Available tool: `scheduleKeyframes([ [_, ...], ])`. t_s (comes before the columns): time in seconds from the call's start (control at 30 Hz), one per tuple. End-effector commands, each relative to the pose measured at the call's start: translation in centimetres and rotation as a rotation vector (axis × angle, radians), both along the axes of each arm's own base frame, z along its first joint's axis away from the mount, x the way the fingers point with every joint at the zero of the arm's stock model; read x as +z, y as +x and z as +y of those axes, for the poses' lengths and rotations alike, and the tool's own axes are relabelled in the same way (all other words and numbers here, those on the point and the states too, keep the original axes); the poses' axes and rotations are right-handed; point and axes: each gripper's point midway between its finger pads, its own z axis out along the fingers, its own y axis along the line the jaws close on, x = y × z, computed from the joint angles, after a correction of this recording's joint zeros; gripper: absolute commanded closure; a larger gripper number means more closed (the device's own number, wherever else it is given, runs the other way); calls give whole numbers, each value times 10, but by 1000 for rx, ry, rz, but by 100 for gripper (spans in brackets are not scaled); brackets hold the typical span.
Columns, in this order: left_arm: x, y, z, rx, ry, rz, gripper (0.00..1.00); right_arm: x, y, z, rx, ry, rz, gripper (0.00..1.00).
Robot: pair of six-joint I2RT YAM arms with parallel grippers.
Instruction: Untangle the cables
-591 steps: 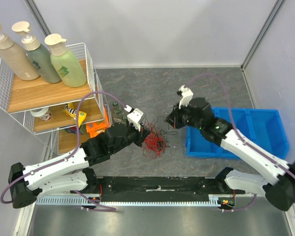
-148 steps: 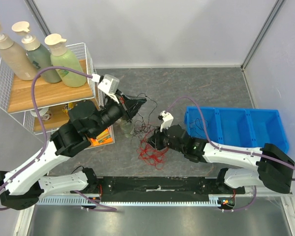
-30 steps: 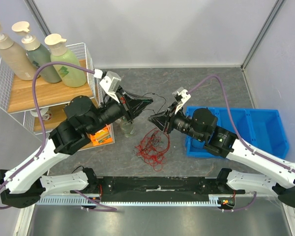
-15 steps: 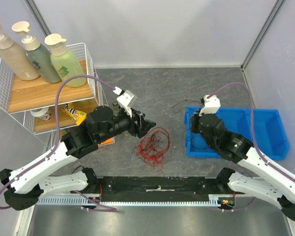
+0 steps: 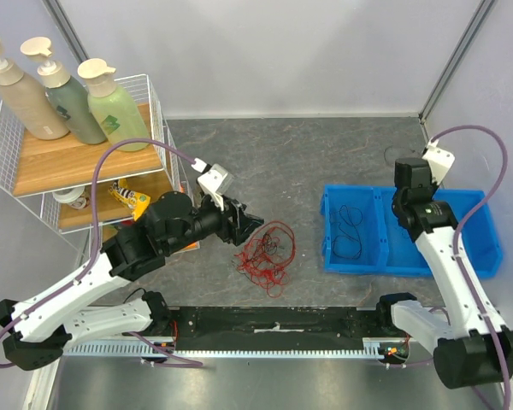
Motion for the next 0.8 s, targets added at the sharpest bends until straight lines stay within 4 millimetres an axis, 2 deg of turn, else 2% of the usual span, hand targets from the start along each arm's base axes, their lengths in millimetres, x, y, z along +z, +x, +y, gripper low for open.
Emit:
scheduleKeyframes([
  [0.0,-1,-5,-2,-20,-36,12,33,-79,-18,-8,-52,77,171,100],
  [0.07,-7,-5,-3,-22,-31,21,33,-96,-27,-17,-104,65,190,100],
  [0.33,-22,-6,-14,-48,-22,60,34,-113,-39,-11,-149,214,177,100],
  [0.47,-24,-12,-19,-87,-39,76,34,-119,-58,-30,-268,263,151,98],
  [0.57,-28,-14,-22,-102,-44,82,34,-125,-69,-35,-301,260,180,82],
  [0.67,-29,-12,-22,-100,-38,76,34,-126,-68,-24,-254,308,211,68],
  [0.77,-28,-10,-23,-95,-31,66,32,-112,-57,-13,-148,323,182,41],
])
